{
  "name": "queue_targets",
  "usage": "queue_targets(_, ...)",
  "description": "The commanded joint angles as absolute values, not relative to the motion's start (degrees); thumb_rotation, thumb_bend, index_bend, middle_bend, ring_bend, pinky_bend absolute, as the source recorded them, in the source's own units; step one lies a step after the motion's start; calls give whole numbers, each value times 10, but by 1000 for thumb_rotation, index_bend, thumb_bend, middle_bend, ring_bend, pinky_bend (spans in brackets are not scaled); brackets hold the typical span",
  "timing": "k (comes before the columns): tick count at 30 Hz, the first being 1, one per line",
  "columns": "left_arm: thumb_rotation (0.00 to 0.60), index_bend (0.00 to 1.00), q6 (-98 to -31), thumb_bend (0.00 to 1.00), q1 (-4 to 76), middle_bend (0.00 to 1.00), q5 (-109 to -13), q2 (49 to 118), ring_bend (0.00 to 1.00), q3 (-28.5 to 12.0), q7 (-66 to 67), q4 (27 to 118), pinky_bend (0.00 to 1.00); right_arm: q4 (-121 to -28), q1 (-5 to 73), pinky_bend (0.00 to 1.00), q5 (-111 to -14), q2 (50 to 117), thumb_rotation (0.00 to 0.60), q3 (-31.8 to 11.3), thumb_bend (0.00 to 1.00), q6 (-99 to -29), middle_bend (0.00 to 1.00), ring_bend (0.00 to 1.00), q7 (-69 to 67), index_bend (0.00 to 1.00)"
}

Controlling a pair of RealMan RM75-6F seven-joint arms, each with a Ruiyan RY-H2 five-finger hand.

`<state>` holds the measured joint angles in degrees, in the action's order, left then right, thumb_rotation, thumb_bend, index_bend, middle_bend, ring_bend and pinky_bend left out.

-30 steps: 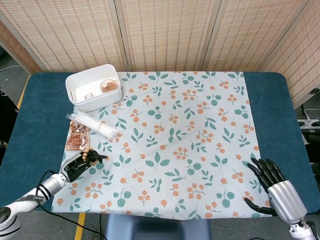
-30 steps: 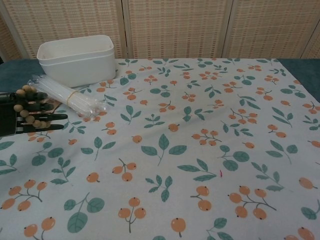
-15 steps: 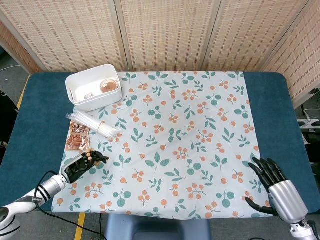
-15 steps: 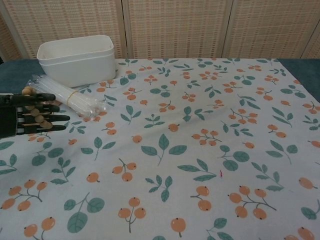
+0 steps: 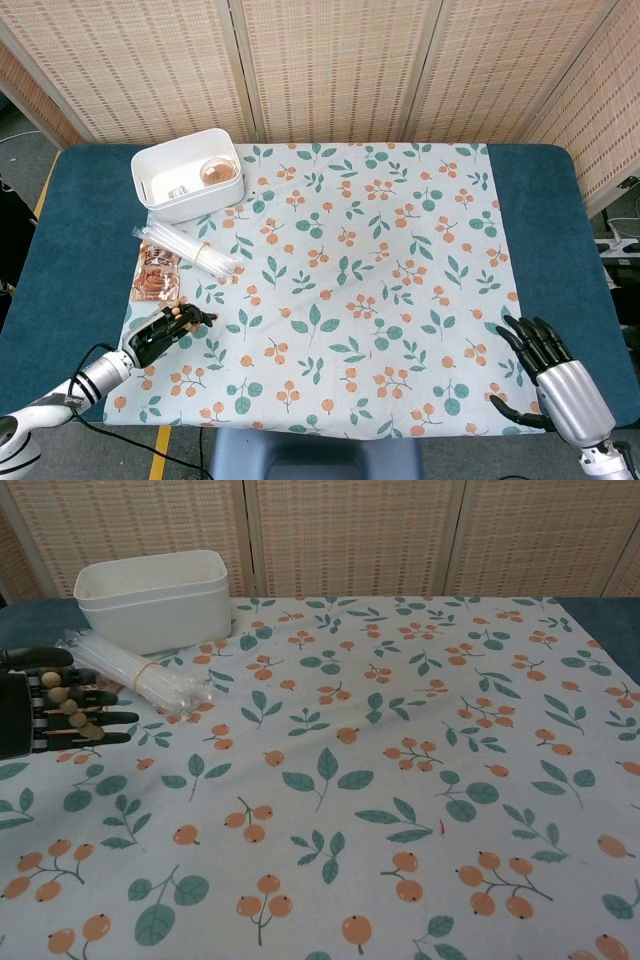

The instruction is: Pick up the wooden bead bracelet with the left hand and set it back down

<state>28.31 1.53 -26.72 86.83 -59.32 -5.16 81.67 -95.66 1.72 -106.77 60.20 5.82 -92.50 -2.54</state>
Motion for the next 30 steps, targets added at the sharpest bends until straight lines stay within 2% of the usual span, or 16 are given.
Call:
queue_targets(1,201,615,276,440,17,479,-258,866,168,-588,-71,819,0,-957,17,0,-1068,602,409,59,199,-925,0,0,-25,0)
queue_targets(5,168,644,270,494,23,497,-252,857,177,-579,-95,821,0,-957,16,0,-1071,601,410,59,200,-927,0,0,-25,0)
queue_targets(9,167,660,267,630,26,507,-250,852,183,-574,-105,826,0,-957,16,0,-1072,601,410,60,200,-927,0,0,-25,0)
queue_targets(13,135,656,268,792,27,508,-248,849,186,-572,-113,830,0,-957,15,0,-1074,601,410,60,200,-929,0,0,-25,0)
queue_targets(19,100,639,267,970,32,508,-247,844,187,-564,-125,830,0,-956,14,0,-1075,599,410,60,200,-932,0,0,-28,0)
queue_targets(20,108,628,270,988,33,508,-249,842,187,-563,-125,830,0,-956,14,0,-1075,599,410,60,200,-932,0,0,-28,0)
queue_targets(22,193,600,276,1000,35,507,-255,841,187,-562,-117,829,0,-956,13,0,-1075,599,410,60,200,-933,0,0,-28,0)
queue_targets(24,367,567,277,1000,34,504,-260,843,187,-565,-103,830,0,-956,13,0,-1075,599,410,60,200,-934,0,0,-29,0)
queue_targets(25,480,547,277,1000,31,499,-262,845,184,-567,-95,831,0,-956,13,0,-1075,599,410,60,200,-934,0,0,-29,0)
queue_targets(27,579,528,276,1000,28,487,-268,850,177,-572,-78,832,0,-955,13,0,-1075,599,410,60,200,-934,0,0,-29,0)
queue_targets(28,599,517,276,1000,26,476,-271,853,172,-575,-67,832,0,-955,13,0,-1075,599,410,60,200,-935,0,0,-29,0)
queue_targets(30,600,499,281,1000,22,456,-274,858,162,-580,-50,830,0,-955,12,0,-1075,598,410,59,200,-935,0,0,-30,0)
